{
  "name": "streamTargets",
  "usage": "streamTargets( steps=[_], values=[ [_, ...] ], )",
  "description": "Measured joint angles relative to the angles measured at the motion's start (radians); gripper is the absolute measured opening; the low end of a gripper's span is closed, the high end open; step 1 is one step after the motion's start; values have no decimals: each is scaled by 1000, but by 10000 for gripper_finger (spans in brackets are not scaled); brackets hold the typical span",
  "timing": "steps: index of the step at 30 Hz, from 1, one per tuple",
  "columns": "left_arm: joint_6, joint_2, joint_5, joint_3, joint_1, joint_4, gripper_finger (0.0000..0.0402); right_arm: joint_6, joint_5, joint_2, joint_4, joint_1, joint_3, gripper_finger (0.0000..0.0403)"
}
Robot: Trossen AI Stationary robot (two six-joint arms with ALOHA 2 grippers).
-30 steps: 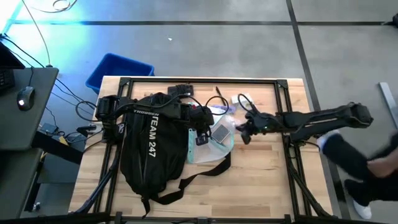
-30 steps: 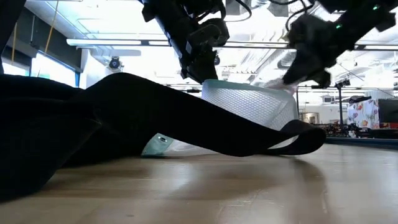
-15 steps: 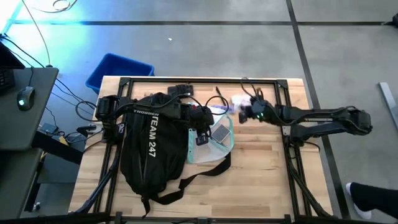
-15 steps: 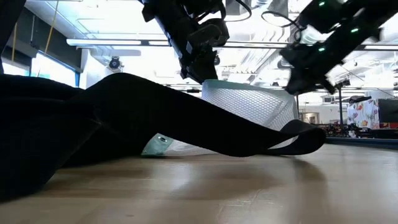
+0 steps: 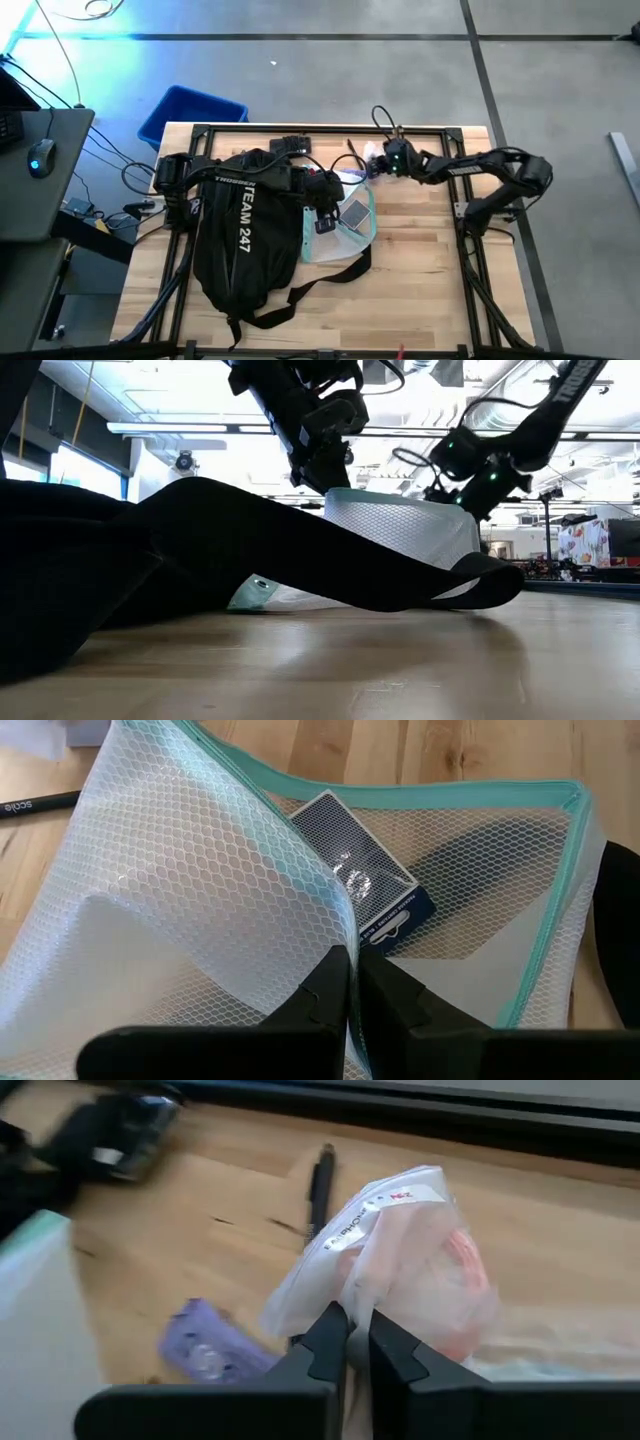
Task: Unpack backpack
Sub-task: Remove the pink earphones from the transparent zip bag, then remove the dark blue playing card from the transparent zip bag
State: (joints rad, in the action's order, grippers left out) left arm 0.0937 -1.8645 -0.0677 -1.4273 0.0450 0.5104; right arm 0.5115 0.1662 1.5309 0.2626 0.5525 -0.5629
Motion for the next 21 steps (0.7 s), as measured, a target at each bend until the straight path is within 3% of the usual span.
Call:
streamTargets(
  steps=[5,12,17,21],
  values=[
    [0,0,7,0,0,0,0,-23,-46,-14,-3,18,-44,90],
    [0,0,8,0,0,1,0,-128,-114,-136,-75,7,-125,200],
    [0,0,15,0,-1,1,0,-144,-97,-223,-184,-6,-150,225],
    [0,0,15,0,0,1,0,-202,-99,-284,-233,-93,-149,226]
  ],
)
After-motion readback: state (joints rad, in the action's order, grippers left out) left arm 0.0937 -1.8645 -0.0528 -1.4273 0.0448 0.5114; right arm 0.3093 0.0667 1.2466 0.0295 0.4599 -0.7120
